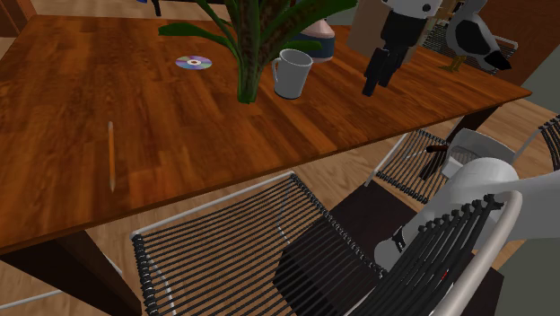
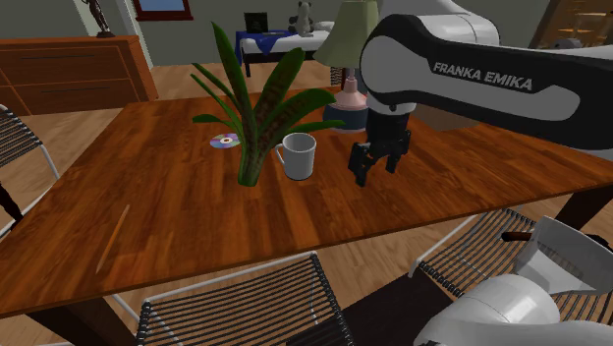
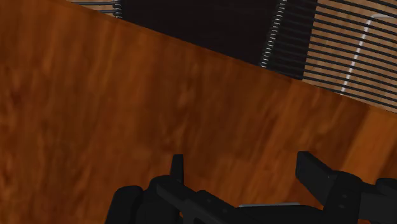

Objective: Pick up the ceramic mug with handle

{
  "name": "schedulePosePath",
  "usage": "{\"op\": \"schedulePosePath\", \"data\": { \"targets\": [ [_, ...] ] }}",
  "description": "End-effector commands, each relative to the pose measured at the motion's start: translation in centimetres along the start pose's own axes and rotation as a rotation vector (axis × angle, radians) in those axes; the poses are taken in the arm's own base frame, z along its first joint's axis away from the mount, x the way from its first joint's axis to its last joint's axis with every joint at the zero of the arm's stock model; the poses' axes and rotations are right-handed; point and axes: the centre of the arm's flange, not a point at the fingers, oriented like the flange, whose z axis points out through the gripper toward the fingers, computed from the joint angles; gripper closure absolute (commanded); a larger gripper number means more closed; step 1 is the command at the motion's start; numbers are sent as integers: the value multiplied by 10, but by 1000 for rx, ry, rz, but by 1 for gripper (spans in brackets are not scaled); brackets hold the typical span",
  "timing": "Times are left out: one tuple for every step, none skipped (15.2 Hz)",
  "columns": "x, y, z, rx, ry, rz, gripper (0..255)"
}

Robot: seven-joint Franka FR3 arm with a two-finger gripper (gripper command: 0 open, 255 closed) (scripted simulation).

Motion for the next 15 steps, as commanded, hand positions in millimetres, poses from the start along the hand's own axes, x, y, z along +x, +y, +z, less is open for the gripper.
{"op": "schedulePosePath", "data": {
  "targets": [
    [0, 0, 0, 0, 0, 0, 0],
    [12, -2, -3, 3, 2, 2, 0],
    [25, -5, -6, 7, 4, 3, 0],
    [37, -7, -9, 10, 6, 5, 0],
    [49, -9, -12, 14, 8, 6, 0],
    [61, -12, -15, 17, 9, 8, 0],
    [73, -14, -18, 21, 11, 9, 0],
    [86, -16, -21, 24, 13, 11, 0],
    [98, -18, -24, 28, 15, 12, 0],
    [110, -20, -27, 31, 17, 14, 0],
    [122, -22, -30, 35, 19, 15, 0],
    [135, -24, -34, 38, 21, 17, 0],
    [147, -26, -37, 42, 23, 18, 0],
    [159, -28, -40, 45, 24, 20, 0],
    [171, -30, -43, 48, 26, 21, 0]
  ]
}}
